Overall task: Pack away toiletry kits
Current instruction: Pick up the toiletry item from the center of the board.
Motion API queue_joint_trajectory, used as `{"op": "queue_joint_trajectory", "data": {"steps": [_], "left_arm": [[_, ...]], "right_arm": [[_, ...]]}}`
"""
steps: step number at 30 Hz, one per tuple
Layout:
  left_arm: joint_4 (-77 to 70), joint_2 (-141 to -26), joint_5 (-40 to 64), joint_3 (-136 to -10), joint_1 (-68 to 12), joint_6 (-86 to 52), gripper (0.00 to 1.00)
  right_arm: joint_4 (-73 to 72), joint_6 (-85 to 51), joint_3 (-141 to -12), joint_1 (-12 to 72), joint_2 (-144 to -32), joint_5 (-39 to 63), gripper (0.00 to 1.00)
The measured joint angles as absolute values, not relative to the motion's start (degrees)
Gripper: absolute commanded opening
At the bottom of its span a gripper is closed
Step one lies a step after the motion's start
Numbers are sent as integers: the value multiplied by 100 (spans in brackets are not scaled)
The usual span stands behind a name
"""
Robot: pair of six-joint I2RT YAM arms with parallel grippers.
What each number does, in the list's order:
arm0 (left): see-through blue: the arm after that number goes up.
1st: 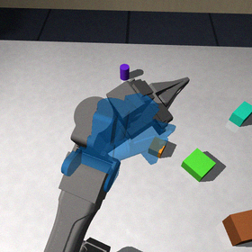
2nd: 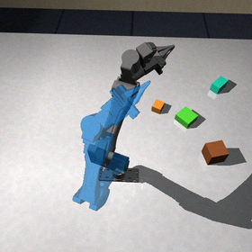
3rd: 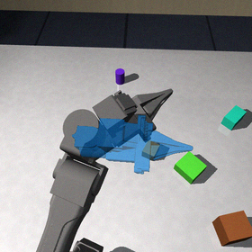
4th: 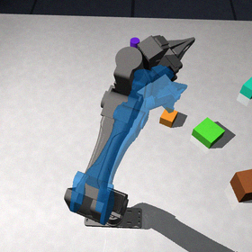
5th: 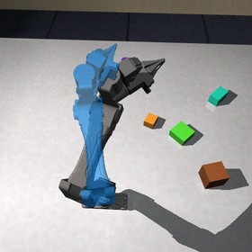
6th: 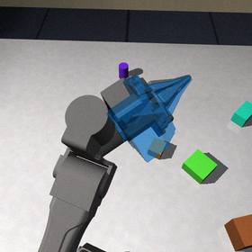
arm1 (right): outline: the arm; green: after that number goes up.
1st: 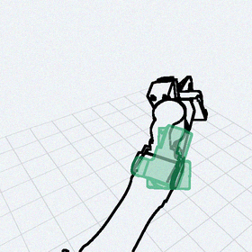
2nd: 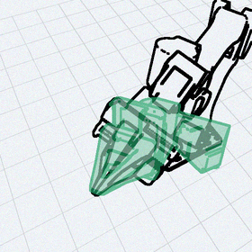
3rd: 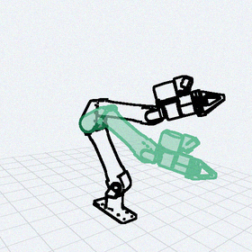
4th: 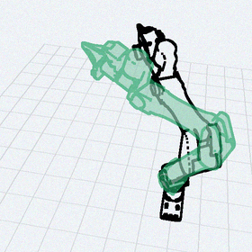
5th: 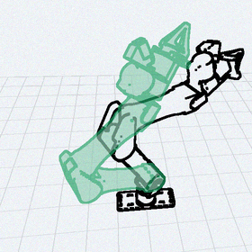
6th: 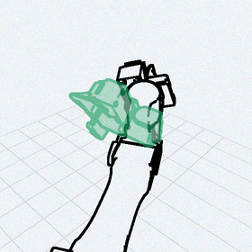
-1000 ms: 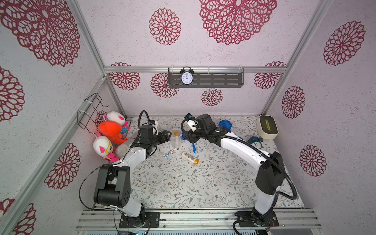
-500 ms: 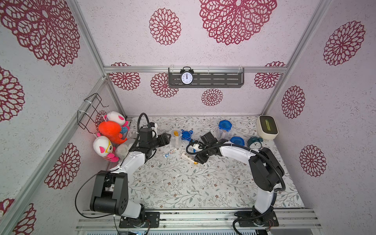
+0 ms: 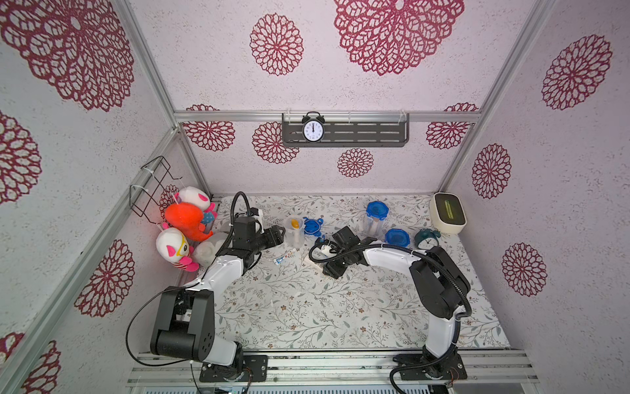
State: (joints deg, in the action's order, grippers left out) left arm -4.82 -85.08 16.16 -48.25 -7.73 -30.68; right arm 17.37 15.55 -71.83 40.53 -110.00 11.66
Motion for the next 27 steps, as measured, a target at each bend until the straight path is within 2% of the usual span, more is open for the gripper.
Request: {"op": "queue_joint_trajectory", "data": {"steps": [4,9,13,20,27], "left_arm": [[-484,-8508,1586,-4825,-773,-3072,76],[-482,-8508,1544,-4825,-773,-3107,76],[-482,-8508,1455,-4825,-773,-3105,76],[-434,-8508,1151,-4945,-768,-2814,79],[-812,-8571,1039,-5225,-580,-2593,83]], "right_arm": [[1715,1503,-7085,4128,-11128,1037,62],[1597,1417,-7050,4200,-11126,808,41],[1514,1345,-6980,4228,-11032,666,33],[2198,1341,-7122,4230,-10394,642,31],[3411,1282,-8748,4226,-10125,753,31]]}}
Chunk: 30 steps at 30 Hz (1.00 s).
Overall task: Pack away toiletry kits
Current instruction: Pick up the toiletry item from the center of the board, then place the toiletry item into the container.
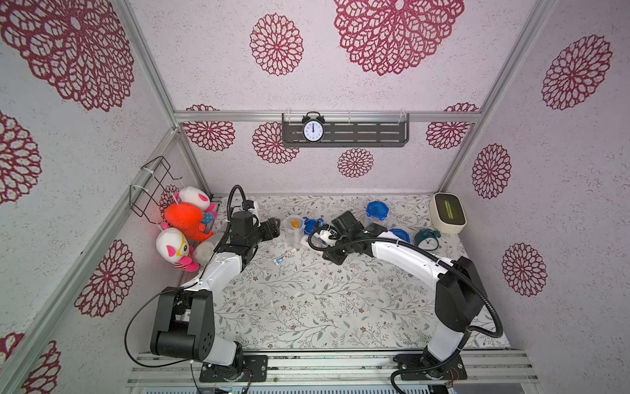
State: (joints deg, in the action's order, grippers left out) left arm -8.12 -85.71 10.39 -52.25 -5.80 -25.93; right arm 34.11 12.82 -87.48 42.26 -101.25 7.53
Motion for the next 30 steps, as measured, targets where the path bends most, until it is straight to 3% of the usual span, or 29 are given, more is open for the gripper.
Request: {"op": "queue_joint_trajectory", "data": {"steps": [5,13,18,30], "left_arm": [[-1525,-9000,1487,-5540,-370,-2602,83],[-2097,-9511,2252,-5793,-338,-2611,80],[-2211,-9710,2661,-5946,-360,-2532,77],[-2180,-10033,3736,-6152,-534,-2209,57]], "right_arm": [[4386,1105,-10335,4189,-10506,810,30],[6003,729,-13078,4132,-12243,1151,29],[6608,373,-13557,4053,-12652,1208,28],[6740,145,-13850,4001,-12783,1229,29]]}}
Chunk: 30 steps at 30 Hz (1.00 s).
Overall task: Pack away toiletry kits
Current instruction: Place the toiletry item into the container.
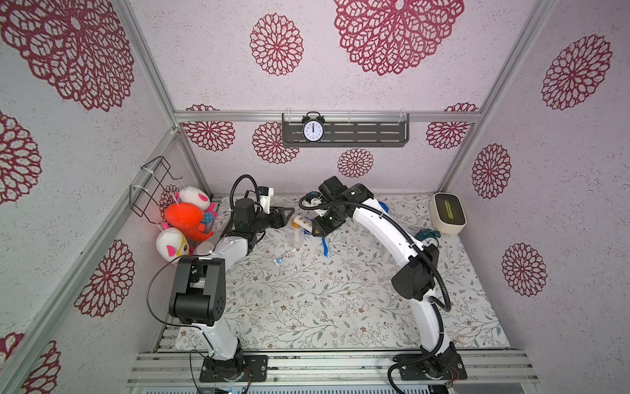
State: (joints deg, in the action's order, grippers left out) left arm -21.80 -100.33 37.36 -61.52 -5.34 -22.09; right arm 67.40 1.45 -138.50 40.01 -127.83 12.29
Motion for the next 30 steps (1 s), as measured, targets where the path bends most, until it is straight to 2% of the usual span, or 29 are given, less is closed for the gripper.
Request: {"op": "queue_joint_trajectory", "data": {"steps": [10,18,22,26,30], "left_arm": [[-1868,-9983,3730,-6093,-548,-2202,37],[-1463,-9815,3645,-5896,-548,-2095,27],[-1363,-9815,3647,-5892,-548,-2071,26],[-1275,-9815,3645,-5892,-548,-2053,26],[-1234,-9815,3616,-5894,-548,-2053,33]], "right_arm": [[6488,145,-13939,4001,-13205,1288,33],[6405,148,-14073,4001,-13240,1330,37],[6340,145,-14110,4001,-13242,1332,40],[6261,148,-14110,4001,-13242,1339,37],[6252,150,-14110,4001,-13246,1372,34]]}}
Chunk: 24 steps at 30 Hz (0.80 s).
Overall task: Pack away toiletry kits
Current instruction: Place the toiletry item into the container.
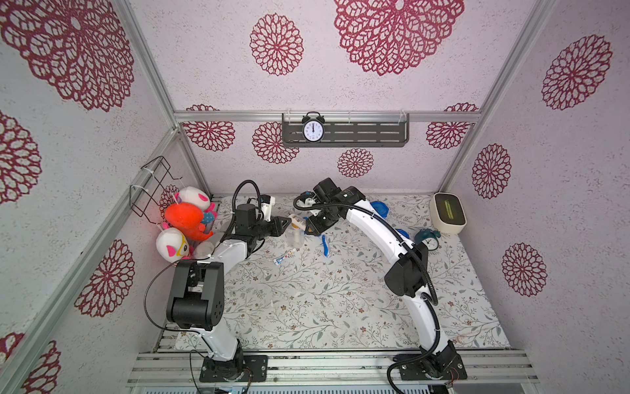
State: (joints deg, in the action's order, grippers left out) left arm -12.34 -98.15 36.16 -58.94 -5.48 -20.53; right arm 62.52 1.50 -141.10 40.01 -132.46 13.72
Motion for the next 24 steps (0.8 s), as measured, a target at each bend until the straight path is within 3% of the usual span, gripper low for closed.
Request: {"op": "queue_joint_trajectory", "data": {"steps": [4,12,24], "left_arm": [[-1173,-9815,3562,-5966,-548,-2097,35],[-1323,-9815,3712,-6311,-631,-2292,18],[-1420,-10075,3817,-6283,-884,-2373,9]], "right_arm": [[6281,156,-14110,4001,-13277,1372,34],[6313,191,-14112,4001,-13343,1354,34],[6307,217,-14112,4001,-13343,1354,36]]}}
